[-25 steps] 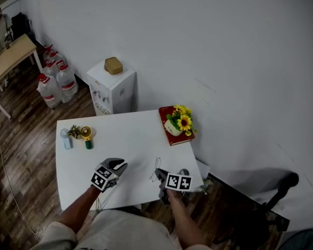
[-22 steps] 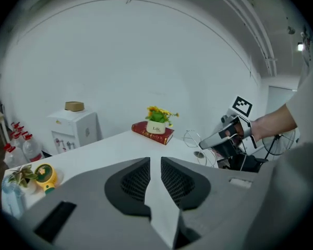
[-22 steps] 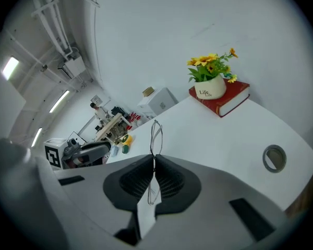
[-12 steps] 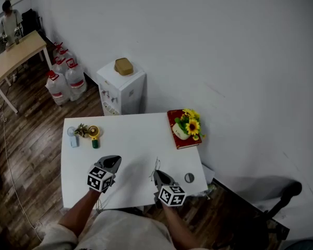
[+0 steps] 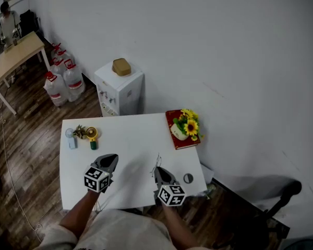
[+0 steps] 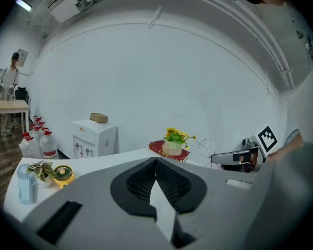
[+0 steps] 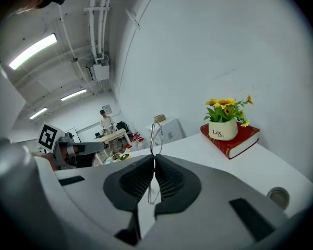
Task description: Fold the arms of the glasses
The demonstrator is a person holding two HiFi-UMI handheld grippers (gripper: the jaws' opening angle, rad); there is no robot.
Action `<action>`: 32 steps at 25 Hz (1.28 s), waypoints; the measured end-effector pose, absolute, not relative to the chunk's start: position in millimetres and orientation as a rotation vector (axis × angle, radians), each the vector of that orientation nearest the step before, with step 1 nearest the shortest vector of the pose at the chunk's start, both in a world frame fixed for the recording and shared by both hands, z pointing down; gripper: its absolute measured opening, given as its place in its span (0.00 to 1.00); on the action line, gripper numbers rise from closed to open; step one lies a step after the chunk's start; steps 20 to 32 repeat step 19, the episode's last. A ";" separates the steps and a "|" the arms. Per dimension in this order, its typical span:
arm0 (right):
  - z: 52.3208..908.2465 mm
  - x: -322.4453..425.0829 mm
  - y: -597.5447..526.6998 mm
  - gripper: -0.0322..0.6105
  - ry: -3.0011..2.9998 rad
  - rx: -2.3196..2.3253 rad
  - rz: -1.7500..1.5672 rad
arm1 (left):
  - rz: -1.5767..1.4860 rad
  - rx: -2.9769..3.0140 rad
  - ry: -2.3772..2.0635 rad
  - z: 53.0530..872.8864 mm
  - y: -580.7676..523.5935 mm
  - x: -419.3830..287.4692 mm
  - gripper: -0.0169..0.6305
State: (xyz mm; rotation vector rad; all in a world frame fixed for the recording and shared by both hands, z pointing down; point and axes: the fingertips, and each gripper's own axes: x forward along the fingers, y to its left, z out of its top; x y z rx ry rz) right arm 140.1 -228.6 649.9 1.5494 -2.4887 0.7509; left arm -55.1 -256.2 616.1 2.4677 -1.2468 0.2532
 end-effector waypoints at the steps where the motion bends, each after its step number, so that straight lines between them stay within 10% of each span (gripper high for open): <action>1: 648.3 141.1 -230.7 0.07 -2.490 1.553 0.747 | 0.257 2.467 -1.248 616.7 -257.5 -55.1 0.03; 32: 634.5 142.3 -244.6 0.07 -2.513 1.563 0.715 | 0.285 2.473 -1.250 624.7 -266.9 -56.5 0.04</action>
